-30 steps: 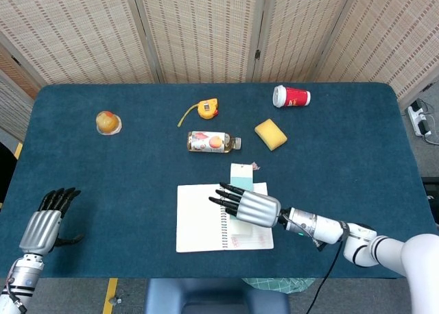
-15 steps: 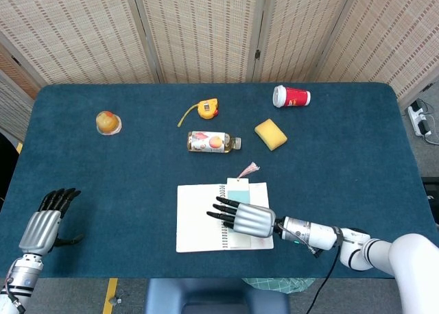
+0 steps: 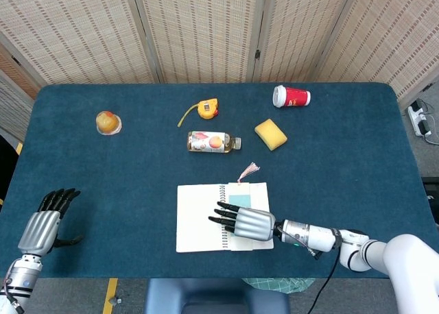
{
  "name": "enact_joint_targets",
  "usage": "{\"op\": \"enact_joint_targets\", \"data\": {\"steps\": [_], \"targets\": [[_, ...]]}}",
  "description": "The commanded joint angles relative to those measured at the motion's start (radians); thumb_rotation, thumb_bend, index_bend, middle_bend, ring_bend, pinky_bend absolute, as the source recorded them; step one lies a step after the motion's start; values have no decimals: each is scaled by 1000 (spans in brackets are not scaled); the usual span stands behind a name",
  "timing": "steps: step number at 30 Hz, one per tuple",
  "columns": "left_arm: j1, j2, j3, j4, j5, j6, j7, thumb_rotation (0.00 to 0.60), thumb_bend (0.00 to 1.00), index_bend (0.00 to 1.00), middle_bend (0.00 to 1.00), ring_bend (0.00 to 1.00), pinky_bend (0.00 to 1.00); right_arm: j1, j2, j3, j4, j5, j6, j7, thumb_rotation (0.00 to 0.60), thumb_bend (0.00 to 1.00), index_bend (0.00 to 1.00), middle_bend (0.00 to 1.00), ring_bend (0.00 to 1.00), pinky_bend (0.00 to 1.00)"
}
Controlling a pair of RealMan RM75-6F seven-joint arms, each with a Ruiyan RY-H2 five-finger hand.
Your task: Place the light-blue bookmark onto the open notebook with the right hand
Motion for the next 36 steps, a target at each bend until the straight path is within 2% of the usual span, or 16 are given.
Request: {"op": "enact_joint_targets", "data": {"steps": [1,14,22,33,36], "targets": [[0,0,0,0,0,0,0,600,138,154,121,30,18,3,-7,-2,10,-1,2,-3,600,225,399,0,17,0],[-2,0,0,4,-5,-7,-5,600,137,155,123,31,19,15,-42,-8,59,8,6,8,600,225,371,0,13,0],[-1,1,-1,4,-4,-5,-9,600,137,156,123,31,19,16,-39,-13,56,16,17,17,600,224,215,0,10,0],[1,4,1,2,3,3,-12,600,137,156,124,31,19,6,-8,-18,34,20,49,4,600,227,153,0,10,0],[3,6,1,1,3,6,-13,600,138,156,124,32,19,-12,17,-7,12,41,89,24,600,227,132,0,6,0]]}}
